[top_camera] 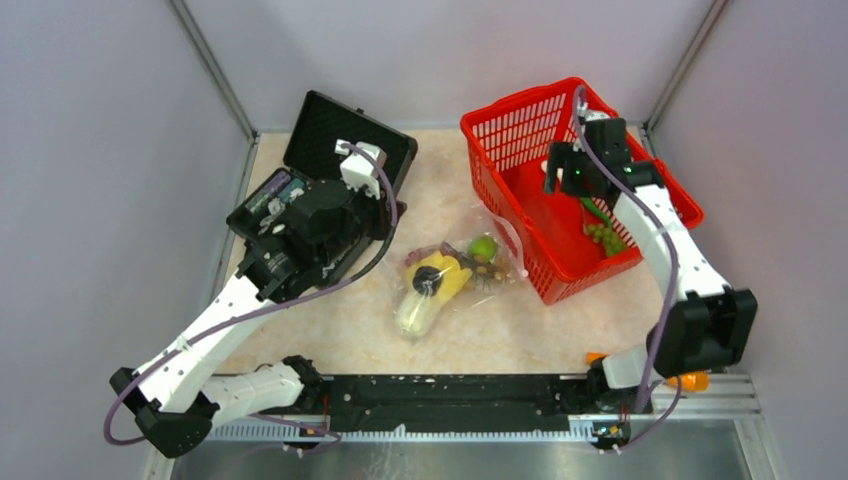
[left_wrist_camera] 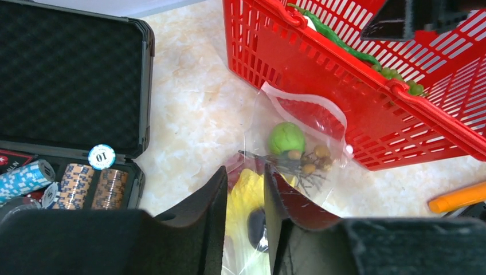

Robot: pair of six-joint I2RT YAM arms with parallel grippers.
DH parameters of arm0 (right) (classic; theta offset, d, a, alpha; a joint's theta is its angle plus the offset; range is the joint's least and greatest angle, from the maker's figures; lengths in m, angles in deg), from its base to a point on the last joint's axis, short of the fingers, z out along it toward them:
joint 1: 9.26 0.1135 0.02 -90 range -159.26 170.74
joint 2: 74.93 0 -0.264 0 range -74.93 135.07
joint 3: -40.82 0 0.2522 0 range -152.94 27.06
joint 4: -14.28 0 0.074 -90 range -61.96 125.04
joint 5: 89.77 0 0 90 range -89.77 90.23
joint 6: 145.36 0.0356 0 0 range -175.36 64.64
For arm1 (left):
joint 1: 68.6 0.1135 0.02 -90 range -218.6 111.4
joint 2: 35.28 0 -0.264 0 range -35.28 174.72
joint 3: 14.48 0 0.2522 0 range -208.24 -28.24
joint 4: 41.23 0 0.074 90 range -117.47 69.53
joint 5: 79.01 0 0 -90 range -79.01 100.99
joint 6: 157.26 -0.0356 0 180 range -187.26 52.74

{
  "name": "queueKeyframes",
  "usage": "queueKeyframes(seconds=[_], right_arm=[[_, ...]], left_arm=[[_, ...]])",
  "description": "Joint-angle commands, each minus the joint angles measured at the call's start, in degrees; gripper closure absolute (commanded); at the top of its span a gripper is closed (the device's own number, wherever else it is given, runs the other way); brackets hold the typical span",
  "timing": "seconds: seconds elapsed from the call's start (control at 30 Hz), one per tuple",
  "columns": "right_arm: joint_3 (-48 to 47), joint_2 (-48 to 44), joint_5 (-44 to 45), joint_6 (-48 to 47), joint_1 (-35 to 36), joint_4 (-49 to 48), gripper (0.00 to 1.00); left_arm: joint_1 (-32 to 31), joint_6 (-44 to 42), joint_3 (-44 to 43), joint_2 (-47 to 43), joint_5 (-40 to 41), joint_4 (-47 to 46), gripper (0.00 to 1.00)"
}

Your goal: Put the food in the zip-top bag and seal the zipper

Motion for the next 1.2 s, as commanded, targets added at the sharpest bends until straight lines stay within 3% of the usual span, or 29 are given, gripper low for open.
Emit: queueKeyframes(seconds=[0.0, 0.07, 0.2, 0.23, 0.4, 0.5, 0.57, 0.73, 0.97, 1.07, 1.17], right_arm=[[2.65, -14.94, -17.89, 3.22, 0.26, -15.27, 0.26], [3.98, -17.56, -27.07, 4.16, 0.21, -18.67, 0.26], [5.39, -18.82, -46.92, 9.28, 2.01, -24.33, 0.26], [5.24, -18.72, -47.80, 8.70, 4.43, -23.08, 0.26], [-1.82, -11.77, -22.75, -1.91, 22.94, -2.50, 0.26], [1.75, -11.11, -18.25, -0.11, 27.22, -3.54, 0.26], [4.90, -11.44, -13.87, 1.66, 32.49, -5.83, 0.27], [10.42, -9.55, 11.59, 8.49, 45.52, -6.49, 0.26], [26.60, -17.59, 17.11, 16.87, 48.79, -10.73, 0.25], [31.72, -20.80, 16.76, 17.83, 48.73, -13.03, 0.24], [33.76, -20.35, 21.94, 19.31, 48.72, -12.97, 0.24]], left_arm=[[0.58, -0.52, 0.36, 0.69, -0.69, -3.01, 0.64], [0.66, -0.18, 0.98, 1.00, -1.82, -4.41, 0.48], [0.92, 1.39, 3.18, 1.80, -1.09, -5.93, 0.39], [1.09, 1.97, 3.76, 2.07, -0.84, -5.97, 0.38], [1.92, 5.69, 6.50, 1.16, 3.97, -5.97, 0.37], [2.68, 7.66, 9.13, -1.61, 7.14, -6.49, 0.36], [3.28, 8.38, 11.31, -3.99, 8.33, -7.34, 0.29], [4.24, 10.73, 15.69, -5.14, 5.96, -4.30, 0.18], [4.29, 18.56, 28.96, -11.47, 1.75, -8.11, 0.02], [4.29, 20.55, 33.22, -13.47, 1.05, -10.31, 0.01], [4.27, 23.08, 36.96, -14.32, -0.31, -13.82, 0.01]])
